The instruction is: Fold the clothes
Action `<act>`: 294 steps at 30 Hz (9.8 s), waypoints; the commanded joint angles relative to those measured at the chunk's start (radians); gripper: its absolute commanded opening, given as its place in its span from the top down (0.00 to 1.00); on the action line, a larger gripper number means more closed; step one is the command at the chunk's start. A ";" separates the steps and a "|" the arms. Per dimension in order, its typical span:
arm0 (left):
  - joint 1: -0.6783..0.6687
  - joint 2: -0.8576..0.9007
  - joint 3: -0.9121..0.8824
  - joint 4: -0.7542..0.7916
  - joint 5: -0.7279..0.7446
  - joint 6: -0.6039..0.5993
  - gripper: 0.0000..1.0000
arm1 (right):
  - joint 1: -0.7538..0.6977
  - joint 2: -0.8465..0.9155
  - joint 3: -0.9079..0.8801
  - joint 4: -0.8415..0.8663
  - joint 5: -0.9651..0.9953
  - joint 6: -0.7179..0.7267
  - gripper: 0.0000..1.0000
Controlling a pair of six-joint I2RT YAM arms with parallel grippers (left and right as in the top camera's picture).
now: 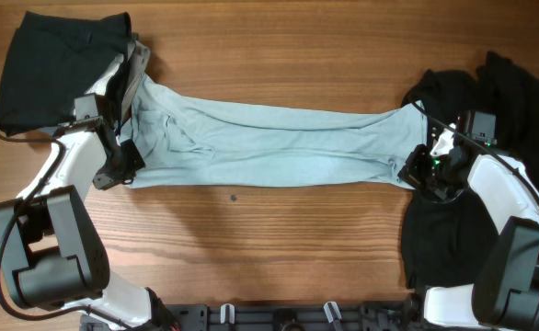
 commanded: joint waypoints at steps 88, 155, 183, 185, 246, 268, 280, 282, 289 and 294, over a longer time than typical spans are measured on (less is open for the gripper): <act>-0.183 0.065 0.205 0.055 0.172 0.010 0.44 | -0.087 -0.067 0.130 0.066 -0.061 -0.014 0.45; -0.210 -0.065 0.221 0.011 0.125 -0.032 0.46 | -0.087 -0.066 0.130 -0.019 -0.008 -0.071 0.37; -0.180 0.004 0.092 -0.070 0.129 -0.031 0.63 | -0.085 0.097 0.097 0.209 -0.106 -0.507 0.42; -0.180 0.004 0.092 -0.061 0.129 -0.031 0.62 | -0.086 0.097 0.098 0.259 -0.019 -0.475 0.47; -0.180 0.004 0.092 -0.031 0.129 -0.031 0.48 | -0.146 0.261 0.260 0.032 -0.112 -0.710 0.27; -0.180 0.004 0.092 -0.034 0.129 -0.031 0.48 | -0.092 0.385 0.260 0.087 0.017 -0.616 0.37; -0.180 0.003 0.092 -0.048 0.130 -0.031 0.51 | -0.110 0.369 0.307 -0.047 -0.124 -0.505 0.96; -0.180 -0.004 0.106 -0.091 0.130 -0.031 0.47 | -0.127 0.328 0.374 -0.137 -0.097 -0.504 0.96; -0.180 -0.135 0.229 -0.219 0.130 -0.032 0.23 | -0.139 0.121 0.533 -0.296 0.069 -0.422 0.96; -0.180 -0.232 0.234 -0.208 0.130 -0.032 0.20 | -0.045 0.045 0.533 -0.320 -0.104 -0.404 0.96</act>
